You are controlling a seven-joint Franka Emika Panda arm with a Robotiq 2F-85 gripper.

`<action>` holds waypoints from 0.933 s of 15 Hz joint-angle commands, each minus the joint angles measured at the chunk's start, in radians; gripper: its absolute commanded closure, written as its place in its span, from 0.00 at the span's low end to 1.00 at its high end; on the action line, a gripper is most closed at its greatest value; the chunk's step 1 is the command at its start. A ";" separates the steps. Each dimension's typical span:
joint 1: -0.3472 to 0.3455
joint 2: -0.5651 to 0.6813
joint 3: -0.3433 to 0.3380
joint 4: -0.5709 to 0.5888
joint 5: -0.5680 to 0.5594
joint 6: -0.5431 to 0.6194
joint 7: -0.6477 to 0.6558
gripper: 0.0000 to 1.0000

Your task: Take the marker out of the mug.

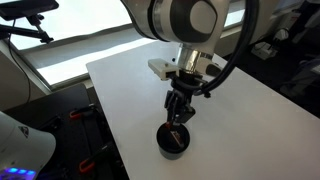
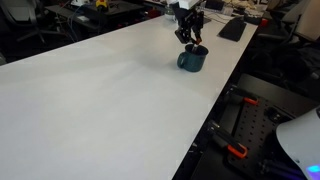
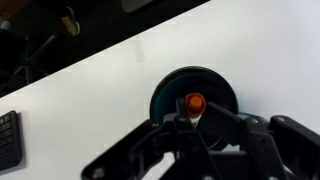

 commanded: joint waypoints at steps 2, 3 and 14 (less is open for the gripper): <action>0.007 -0.086 0.016 -0.047 0.012 0.030 0.024 0.94; 0.007 -0.098 0.020 -0.052 0.013 0.032 0.024 0.94; 0.013 -0.273 0.070 -0.127 0.020 0.060 0.008 0.94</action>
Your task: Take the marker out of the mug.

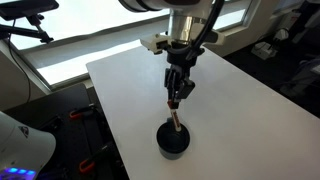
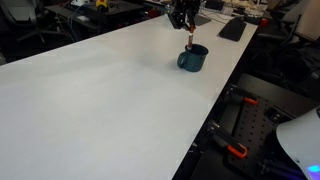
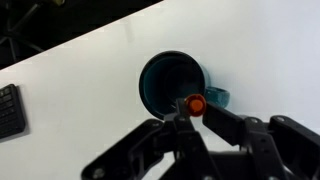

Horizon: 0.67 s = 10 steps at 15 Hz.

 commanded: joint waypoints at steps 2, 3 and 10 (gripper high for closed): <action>0.002 -0.140 0.025 -0.079 0.019 0.032 0.006 0.94; 0.000 -0.162 0.031 -0.087 0.020 0.036 0.003 0.94; -0.004 -0.199 0.063 -0.127 0.005 0.019 -0.024 0.94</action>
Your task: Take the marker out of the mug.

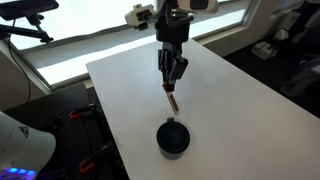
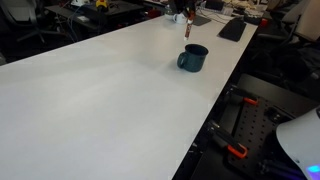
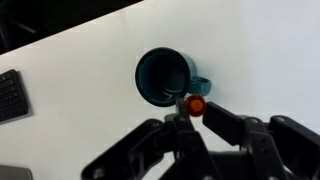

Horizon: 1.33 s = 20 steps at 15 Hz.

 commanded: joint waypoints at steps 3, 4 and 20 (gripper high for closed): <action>0.000 0.002 0.026 -0.063 -0.008 -0.022 -0.077 0.94; 0.001 0.010 0.030 -0.070 -0.012 -0.027 -0.092 0.94; 0.050 0.202 0.059 -0.072 -0.179 -0.058 -0.120 0.94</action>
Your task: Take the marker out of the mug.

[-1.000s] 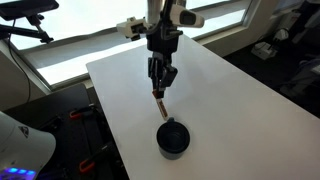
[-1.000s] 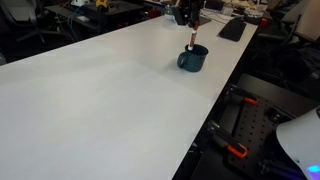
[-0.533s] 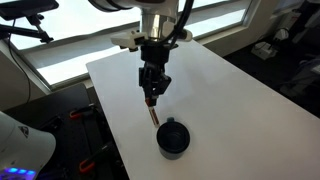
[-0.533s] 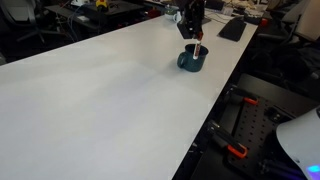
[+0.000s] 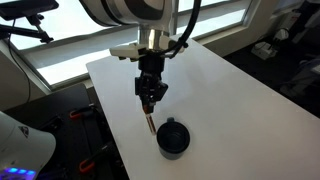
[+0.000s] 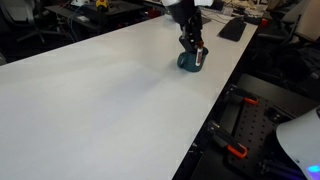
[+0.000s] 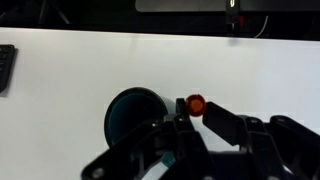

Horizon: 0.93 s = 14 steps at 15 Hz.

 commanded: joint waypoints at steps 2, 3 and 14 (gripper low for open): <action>0.016 0.085 -0.012 0.024 -0.046 -0.026 0.021 0.94; 0.015 0.103 -0.015 0.029 -0.051 -0.026 0.020 0.94; 0.025 0.304 -0.068 0.171 -0.047 -0.056 0.038 0.94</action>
